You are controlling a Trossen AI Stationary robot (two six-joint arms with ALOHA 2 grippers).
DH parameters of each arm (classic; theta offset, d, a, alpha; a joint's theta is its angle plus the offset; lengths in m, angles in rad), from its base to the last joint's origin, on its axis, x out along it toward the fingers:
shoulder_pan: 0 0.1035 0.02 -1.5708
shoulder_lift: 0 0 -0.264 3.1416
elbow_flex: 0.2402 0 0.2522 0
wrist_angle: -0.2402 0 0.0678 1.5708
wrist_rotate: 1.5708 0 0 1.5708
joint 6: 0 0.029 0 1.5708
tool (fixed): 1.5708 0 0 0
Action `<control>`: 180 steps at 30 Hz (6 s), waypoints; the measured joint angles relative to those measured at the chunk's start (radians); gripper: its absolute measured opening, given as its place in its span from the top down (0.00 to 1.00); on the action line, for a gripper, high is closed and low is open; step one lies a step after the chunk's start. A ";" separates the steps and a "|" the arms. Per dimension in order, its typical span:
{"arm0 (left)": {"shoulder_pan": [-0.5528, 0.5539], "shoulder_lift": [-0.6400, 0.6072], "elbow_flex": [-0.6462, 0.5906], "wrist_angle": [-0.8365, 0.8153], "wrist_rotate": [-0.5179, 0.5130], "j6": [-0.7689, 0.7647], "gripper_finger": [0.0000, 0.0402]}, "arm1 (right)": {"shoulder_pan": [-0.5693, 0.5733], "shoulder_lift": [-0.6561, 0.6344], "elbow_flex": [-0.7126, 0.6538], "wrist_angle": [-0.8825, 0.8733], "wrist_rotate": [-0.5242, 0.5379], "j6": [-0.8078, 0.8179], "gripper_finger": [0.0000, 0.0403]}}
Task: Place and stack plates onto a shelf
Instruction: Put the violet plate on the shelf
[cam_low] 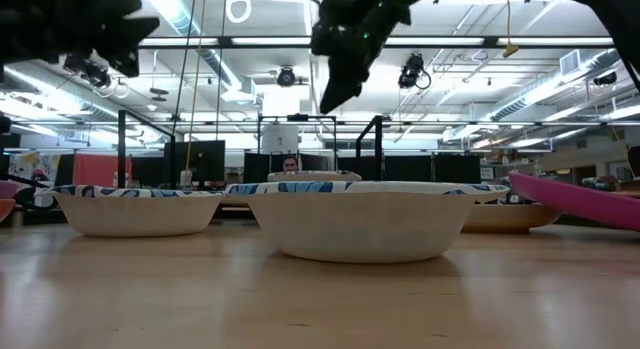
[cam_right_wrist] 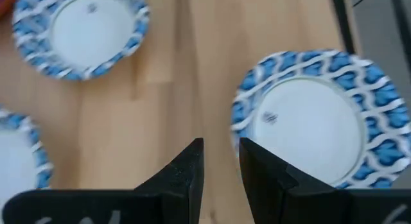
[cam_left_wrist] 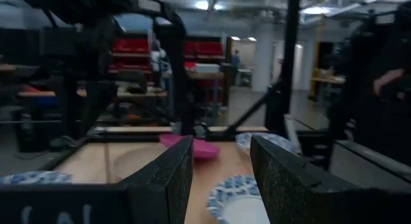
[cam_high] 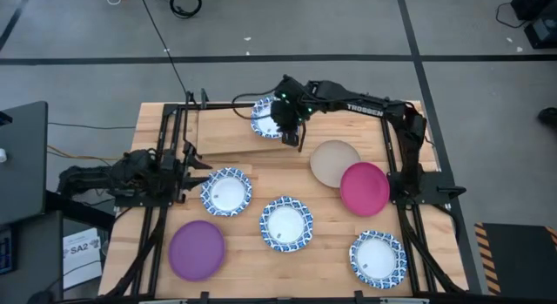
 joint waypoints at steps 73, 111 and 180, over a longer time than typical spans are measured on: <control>-0.569 1.139 0.479 -0.935 -0.039 -0.809 0.65 | 0.479 -0.585 -0.653 0.192 0.247 0.337 0.74; -0.569 1.138 0.479 -0.937 0.007 -0.811 0.96 | 0.479 -0.584 -0.653 0.192 0.247 0.337 0.74; 0.508 1.161 1.261 -1.175 -0.060 0.207 0.96 | 0.479 -0.584 -0.653 0.192 0.250 0.337 0.74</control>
